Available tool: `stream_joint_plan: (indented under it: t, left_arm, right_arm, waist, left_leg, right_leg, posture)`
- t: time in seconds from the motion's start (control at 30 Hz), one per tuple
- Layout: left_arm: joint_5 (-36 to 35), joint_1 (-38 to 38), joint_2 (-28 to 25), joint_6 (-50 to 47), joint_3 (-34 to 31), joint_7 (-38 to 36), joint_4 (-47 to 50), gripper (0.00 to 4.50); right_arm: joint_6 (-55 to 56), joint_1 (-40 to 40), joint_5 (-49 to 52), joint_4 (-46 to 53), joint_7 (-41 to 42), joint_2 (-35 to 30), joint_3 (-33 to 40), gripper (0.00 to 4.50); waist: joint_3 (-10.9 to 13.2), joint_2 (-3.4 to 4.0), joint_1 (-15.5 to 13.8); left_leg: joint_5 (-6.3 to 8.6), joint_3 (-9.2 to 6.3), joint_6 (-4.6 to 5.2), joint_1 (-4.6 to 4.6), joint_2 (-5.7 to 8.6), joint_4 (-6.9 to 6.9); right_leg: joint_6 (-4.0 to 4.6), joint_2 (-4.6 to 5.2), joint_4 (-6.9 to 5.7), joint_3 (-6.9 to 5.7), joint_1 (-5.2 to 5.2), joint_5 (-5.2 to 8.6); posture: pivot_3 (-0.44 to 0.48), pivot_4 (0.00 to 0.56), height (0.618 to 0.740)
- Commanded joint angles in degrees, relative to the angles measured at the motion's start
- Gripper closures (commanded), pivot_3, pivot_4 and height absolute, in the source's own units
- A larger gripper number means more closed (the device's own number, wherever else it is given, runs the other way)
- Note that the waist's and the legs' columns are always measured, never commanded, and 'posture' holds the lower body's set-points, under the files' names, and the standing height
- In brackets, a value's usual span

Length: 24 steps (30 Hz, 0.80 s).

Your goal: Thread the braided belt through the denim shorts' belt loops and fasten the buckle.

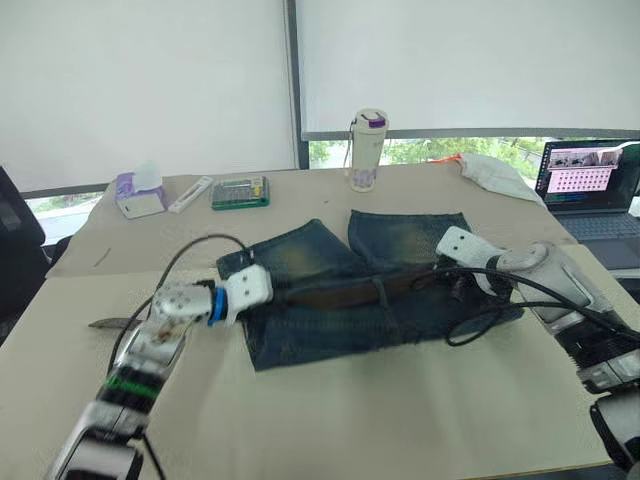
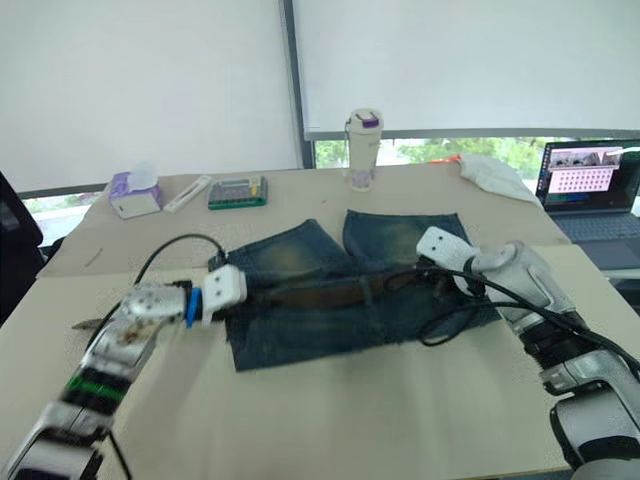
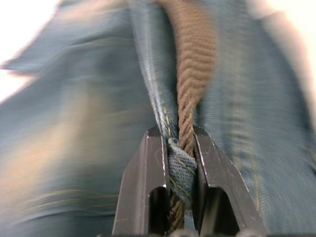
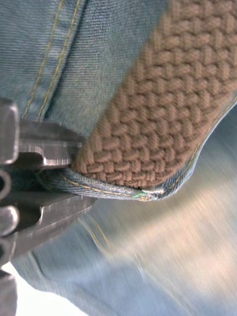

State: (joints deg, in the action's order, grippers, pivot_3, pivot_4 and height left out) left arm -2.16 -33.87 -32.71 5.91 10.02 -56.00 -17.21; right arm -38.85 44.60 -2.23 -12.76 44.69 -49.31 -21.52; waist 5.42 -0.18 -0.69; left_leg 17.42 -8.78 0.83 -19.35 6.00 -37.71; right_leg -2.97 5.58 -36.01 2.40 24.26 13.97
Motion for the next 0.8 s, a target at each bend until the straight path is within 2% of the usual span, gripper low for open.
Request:
stream_joint_plan:
  t: [0.03,0.17,0.27,0.37,0.43,0.53,0.63,0.67,0.7,0.73,0.8]
  left_arm:
    - [3.46,-9.18,2.14,7.53,-1.71,6.98,-8.76,4.42]
    - [5.30,-11.57,1.05,16.88,-0.79,6.40,-14.28,4.42]
    - [3.48,-9.39,0.00,20.23,-0.99,3.35,-11.95,4.42]
    - [-5.73,-2.10,-1.25,13.60,-1.22,-4.62,0.52,4.42]
    - [-10.38,4.64,-3.96,7.74,-0.68,-8.71,10.36,4.42]
    - [-11.21,15.63,-9.91,7.30,-0.38,-12.98,20.49,4.42]
    - [-13.59,21.43,-15.30,3.94,-0.17,-18.23,25.75,4.42]
    - [-15.25,22.37,-16.19,1.30,-0.57,-18.78,27.39,3.92]
    - [-20.49,22.92,-17.44,-6.53,-1.55,-18.75,30.17,3.37]
    - [-24.87,23.06,-18.42,-13.03,-2.54,-18.57,31.96,3.00]
    - [-32.51,22.67,-21.03,-25.36,-4.42,-18.63,33.61,2.36]
  right_arm:
    - [3.34,-0.86,-1.14,2.15,-5.87,0.34,7.54,4.45]
    - [-0.35,-8.40,2.59,13.51,-8.20,1.51,16.65,4.45]
    - [-5.57,-18.99,7.49,28.34,-9.11,4.22,25.29,4.45]
    - [-6.23,-33.20,13.03,44.38,-7.69,7.94,32.14,4.45]
    - [-7.09,-40.50,18.56,51.99,-7.11,12.11,37.24,4.45]
    - [-4.51,-53.23,20.58,60.11,-5.47,14.03,39.98,4.45]
    - [-3.10,-62.03,21.32,62.05,-2.24,12.03,40.74,4.45]
    - [-1.69,-64.48,21.13,62.18,-0.67,10.92,40.76,4.45]
    - [-0.85,-67.21,22.61,62.76,1.48,10.45,41.42,3.95]
    - [-0.51,-69.22,24.31,63.38,2.79,10.43,42.07,3.37]
    - [0.17,-72.15,26.47,64.54,4.11,10.53,43.26,2.66]
  waist:
    - [0.00,0.00,-0.10]
    - [-0.02,0.03,0.18]
    - [-0.04,0.06,0.48]
    - [-0.08,0.15,0.63]
    - [-0.09,0.18,0.87]
    - [-0.16,0.34,1.19]
    - [-0.15,0.32,0.84]
    - [-0.14,0.33,0.53]
    - [-0.12,0.33,0.31]
    - [-0.10,0.30,-0.03]
    - [-0.08,0.27,-0.11]
  left_leg:
    - [0.00,-0.01,0.00,-0.06,0.05,-0.04]
    - [0.00,-0.02,0.01,-0.13,0.03,-0.05]
    - [0.00,-0.04,0.01,-0.13,-0.06,-0.03]
    - [0.02,-0.16,0.02,-0.13,-0.11,0.00]
    - [0.05,-0.20,0.09,-0.15,-0.11,0.03]
    - [0.08,-0.18,0.13,0.01,-0.10,0.11]
    - [0.09,-0.13,0.15,0.19,-0.07,0.30]
    - [0.12,-0.12,0.20,0.20,-0.05,0.29]
    - [0.17,-0.11,0.29,0.24,-0.05,0.30]
    - [0.23,-0.09,0.40,0.28,-0.05,0.30]
    - [0.34,-0.11,0.59,0.27,-0.04,0.27]
  right_leg:
    - [-0.01,0.02,0.01,-0.02,0.06,0.00]
    - [-0.04,0.08,-0.06,-0.03,0.08,-0.03]
    - [-0.04,0.07,-0.08,0.01,0.10,-0.03]
    - [-0.04,0.07,-0.17,0.03,0.07,-0.03]
    - [-0.05,0.03,-0.14,0.04,0.06,-0.03]
    - [-0.05,-0.02,-0.12,0.11,-0.05,-0.02]
    - [-0.06,-0.07,0.04,0.12,-0.16,-0.01]
    - [-0.06,-0.07,0.16,0.10,-0.15,-0.01]
    - [-0.07,-0.08,0.19,0.08,-0.20,0.01]
    - [-0.08,-0.08,0.20,0.08,-0.24,0.01]
    - [-0.13,-0.09,0.17,-0.01,-0.27,0.04]
  posture:
    - [0.000,0.150,0.740]
    - [0.000,0.150,0.740]
    - [0.000,0.150,0.740]
    - [0.000,0.150,0.740]
    - [0.000,0.150,0.740]
    - [0.000,0.150,0.740]
    - [0.000,0.150,0.740]
    - [0.000,0.150,0.740]
    - [0.000,0.150,0.740]
    - [0.000,0.150,0.740]
    - [0.000,0.150,0.740]
